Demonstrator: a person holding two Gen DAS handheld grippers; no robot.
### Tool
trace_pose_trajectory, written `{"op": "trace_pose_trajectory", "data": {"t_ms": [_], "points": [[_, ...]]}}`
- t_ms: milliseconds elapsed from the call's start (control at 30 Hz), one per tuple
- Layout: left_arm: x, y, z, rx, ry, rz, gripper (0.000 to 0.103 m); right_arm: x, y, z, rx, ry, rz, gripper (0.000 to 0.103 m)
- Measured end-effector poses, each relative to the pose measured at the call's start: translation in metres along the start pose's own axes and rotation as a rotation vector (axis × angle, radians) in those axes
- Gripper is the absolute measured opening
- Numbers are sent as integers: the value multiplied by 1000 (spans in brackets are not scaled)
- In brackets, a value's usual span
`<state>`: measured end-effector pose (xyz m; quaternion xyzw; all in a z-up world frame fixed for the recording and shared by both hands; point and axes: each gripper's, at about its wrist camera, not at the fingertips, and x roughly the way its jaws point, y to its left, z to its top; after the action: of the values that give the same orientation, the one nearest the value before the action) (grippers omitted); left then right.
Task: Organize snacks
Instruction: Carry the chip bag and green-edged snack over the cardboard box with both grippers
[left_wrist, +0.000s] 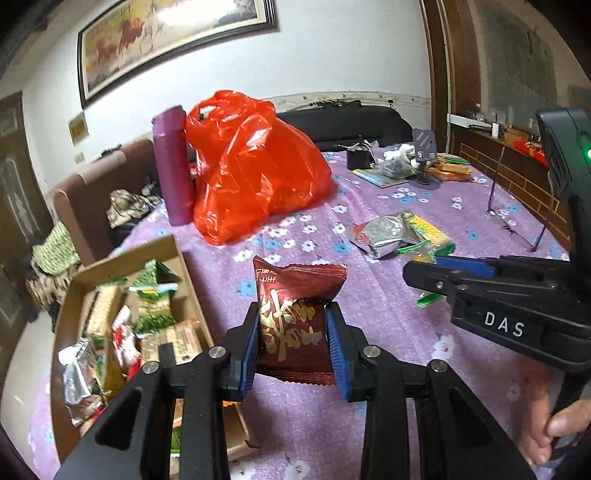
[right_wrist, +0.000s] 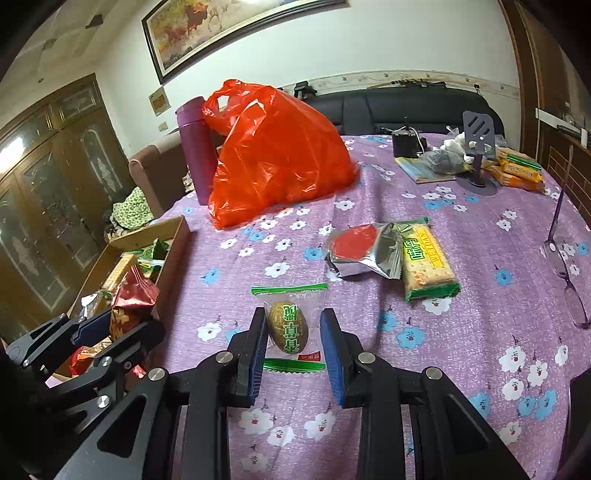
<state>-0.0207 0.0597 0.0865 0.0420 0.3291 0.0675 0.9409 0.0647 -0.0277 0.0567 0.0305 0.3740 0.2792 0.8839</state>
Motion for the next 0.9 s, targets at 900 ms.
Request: {"op": "trace_pose_trajectory", "data": {"t_ms": [900], "points": [[-13, -8, -4, 82, -73, 100, 33, -3, 7, -3, -31, -27, 13, 31]]}}
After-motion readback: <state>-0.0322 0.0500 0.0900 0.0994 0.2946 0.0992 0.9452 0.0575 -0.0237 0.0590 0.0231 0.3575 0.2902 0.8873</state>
